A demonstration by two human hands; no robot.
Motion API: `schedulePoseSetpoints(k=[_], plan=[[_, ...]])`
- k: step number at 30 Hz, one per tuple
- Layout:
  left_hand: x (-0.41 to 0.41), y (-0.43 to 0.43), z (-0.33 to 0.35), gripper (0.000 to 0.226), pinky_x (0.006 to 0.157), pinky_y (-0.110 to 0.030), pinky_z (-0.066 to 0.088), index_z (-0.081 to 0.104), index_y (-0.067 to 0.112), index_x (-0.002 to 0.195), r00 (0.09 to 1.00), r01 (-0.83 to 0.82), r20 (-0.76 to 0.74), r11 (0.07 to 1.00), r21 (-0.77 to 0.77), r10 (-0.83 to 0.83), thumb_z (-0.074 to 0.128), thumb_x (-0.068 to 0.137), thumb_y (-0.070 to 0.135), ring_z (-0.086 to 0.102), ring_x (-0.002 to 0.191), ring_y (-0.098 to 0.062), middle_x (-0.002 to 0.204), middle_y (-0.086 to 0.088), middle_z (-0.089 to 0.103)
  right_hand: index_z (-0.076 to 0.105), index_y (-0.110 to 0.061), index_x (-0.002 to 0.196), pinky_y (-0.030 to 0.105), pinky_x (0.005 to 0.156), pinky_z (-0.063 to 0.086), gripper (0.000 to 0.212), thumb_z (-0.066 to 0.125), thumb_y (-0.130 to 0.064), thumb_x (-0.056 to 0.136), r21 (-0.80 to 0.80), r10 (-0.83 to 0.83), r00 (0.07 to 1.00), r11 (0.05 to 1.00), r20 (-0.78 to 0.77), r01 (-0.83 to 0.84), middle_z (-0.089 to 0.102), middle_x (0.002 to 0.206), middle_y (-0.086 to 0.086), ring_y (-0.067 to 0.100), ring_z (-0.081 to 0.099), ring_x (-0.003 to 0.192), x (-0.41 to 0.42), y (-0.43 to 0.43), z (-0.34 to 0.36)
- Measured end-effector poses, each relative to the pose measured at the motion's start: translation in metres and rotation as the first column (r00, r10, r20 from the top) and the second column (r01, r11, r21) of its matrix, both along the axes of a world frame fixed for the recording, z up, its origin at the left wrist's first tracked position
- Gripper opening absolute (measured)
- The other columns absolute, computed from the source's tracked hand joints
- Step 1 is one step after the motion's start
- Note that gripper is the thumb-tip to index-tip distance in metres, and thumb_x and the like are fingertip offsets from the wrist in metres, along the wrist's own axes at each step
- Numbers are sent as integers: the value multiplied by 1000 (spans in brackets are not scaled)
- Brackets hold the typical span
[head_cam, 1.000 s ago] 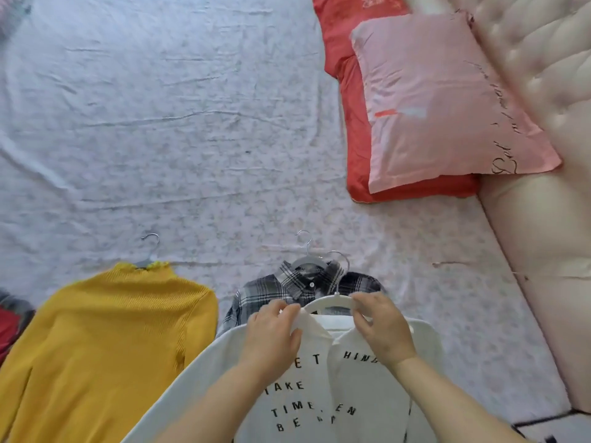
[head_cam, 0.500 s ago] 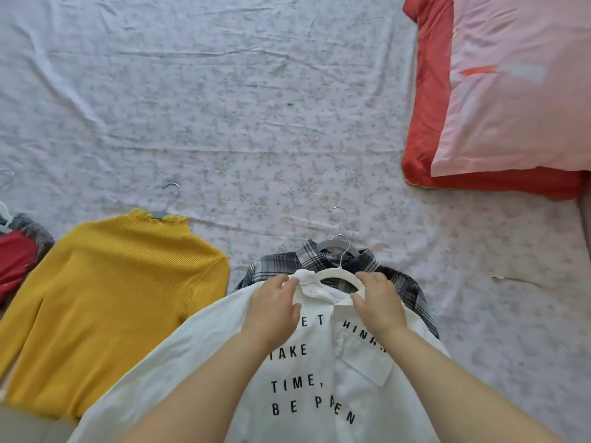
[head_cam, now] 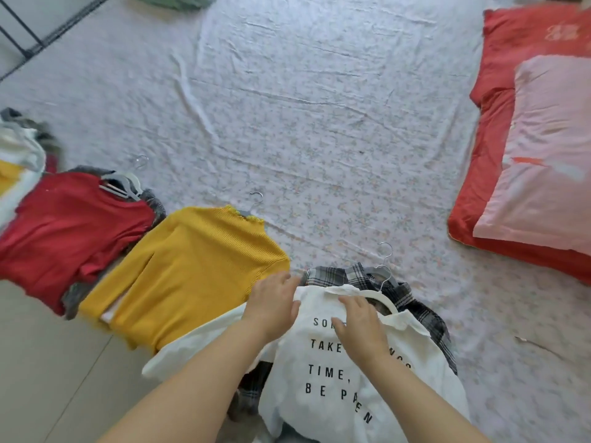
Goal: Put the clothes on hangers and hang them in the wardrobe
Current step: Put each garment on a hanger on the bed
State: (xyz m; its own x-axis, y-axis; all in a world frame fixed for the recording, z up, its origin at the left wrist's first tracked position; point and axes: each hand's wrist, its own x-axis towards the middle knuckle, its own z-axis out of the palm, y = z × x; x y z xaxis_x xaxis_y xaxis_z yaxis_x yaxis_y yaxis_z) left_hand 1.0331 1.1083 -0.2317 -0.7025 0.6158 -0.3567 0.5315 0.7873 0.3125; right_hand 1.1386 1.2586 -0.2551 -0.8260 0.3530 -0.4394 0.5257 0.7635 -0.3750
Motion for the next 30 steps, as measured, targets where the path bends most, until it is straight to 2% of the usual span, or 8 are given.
schedulePoseSetpoints(k=[7,16,21,30], plan=[[-20,-150,41,50,103,-35,26,30,20,141,979,-187,-88,982,-33,184,42,95,36,33,129,-19,140,-2,36,38,-18,137,27,103,29,47,50,-32,93,14,225,969,974,-97,-225,41,137,0,19,36,126,-56,-117,52],[-48,-388,68,52,105,-37,24,31,22,140,917,-380,-135,925,-3,376,43,93,38,33,129,-20,140,0,35,36,-22,138,27,98,36,48,49,-35,94,87,411,906,911,-105,-403,39,139,-3,16,38,126,-118,-335,87],[-60,-514,75,52,101,-34,26,33,20,139,872,-476,-145,879,-27,467,44,92,37,36,125,-20,135,0,39,34,-23,140,28,100,35,50,49,-36,94,86,507,858,861,-80,-501,37,141,-2,17,38,127,-150,-452,94],[-111,-655,86,53,104,-35,27,29,19,142,792,-602,-136,798,-18,595,43,93,35,35,128,-20,140,-1,38,35,-21,140,30,103,35,52,52,-35,92,100,633,767,774,-107,-625,40,138,-1,20,37,128,-235,-592,94]])
